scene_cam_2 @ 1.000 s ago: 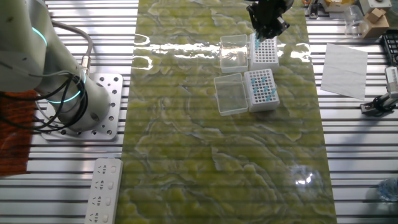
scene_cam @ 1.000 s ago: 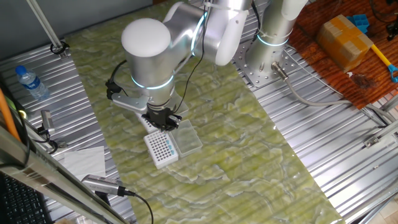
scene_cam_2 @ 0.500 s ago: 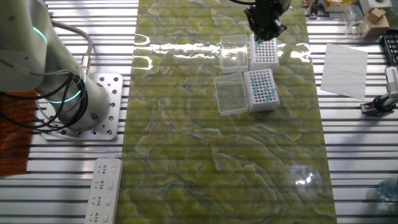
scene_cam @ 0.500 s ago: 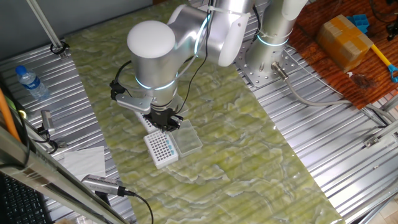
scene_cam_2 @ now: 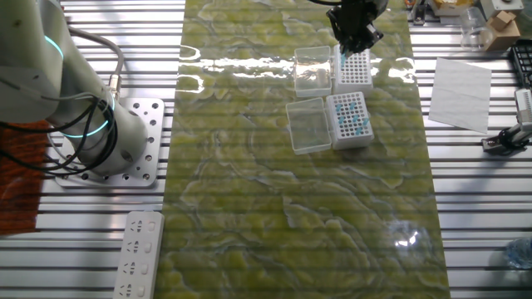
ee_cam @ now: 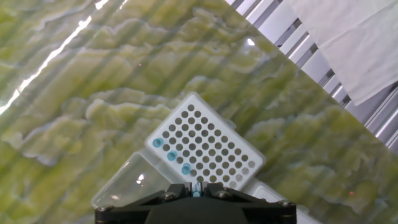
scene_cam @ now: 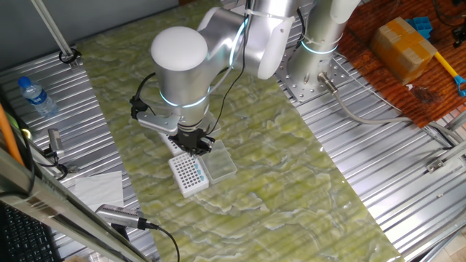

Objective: Transfer all medium pipette tips from one holder to another

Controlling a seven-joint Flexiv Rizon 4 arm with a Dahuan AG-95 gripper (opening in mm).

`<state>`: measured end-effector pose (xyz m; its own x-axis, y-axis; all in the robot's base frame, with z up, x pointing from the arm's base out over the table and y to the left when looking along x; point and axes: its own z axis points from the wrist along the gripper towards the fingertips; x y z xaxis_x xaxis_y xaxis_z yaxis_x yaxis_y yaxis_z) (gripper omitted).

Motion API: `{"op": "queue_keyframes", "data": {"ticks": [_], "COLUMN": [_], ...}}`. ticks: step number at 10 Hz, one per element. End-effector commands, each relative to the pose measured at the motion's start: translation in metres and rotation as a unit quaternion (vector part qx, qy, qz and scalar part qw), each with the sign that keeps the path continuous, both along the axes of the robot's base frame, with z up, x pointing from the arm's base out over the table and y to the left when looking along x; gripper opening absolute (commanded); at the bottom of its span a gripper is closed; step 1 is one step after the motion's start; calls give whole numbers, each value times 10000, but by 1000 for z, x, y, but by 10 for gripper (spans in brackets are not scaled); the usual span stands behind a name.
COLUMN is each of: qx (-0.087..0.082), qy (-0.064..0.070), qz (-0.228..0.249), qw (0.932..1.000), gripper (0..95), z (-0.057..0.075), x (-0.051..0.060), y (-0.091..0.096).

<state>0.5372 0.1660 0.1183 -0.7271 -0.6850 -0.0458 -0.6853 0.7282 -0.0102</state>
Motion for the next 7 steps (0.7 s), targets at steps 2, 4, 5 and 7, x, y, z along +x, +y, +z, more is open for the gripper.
{"op": "queue_keyframes", "data": {"ticks": [2,4,5,7], "qx": [3,-4,-5,33], "qy": [-46,-49,-58,-109], "qz": [38,58,74,301], "qw": [10000,10000,10000,9995], "gripper": [0,0,0,0], "z": [-3,-3,-4,-9], "x": [0,0,0,2], "y": [0,0,-1,-2]}}
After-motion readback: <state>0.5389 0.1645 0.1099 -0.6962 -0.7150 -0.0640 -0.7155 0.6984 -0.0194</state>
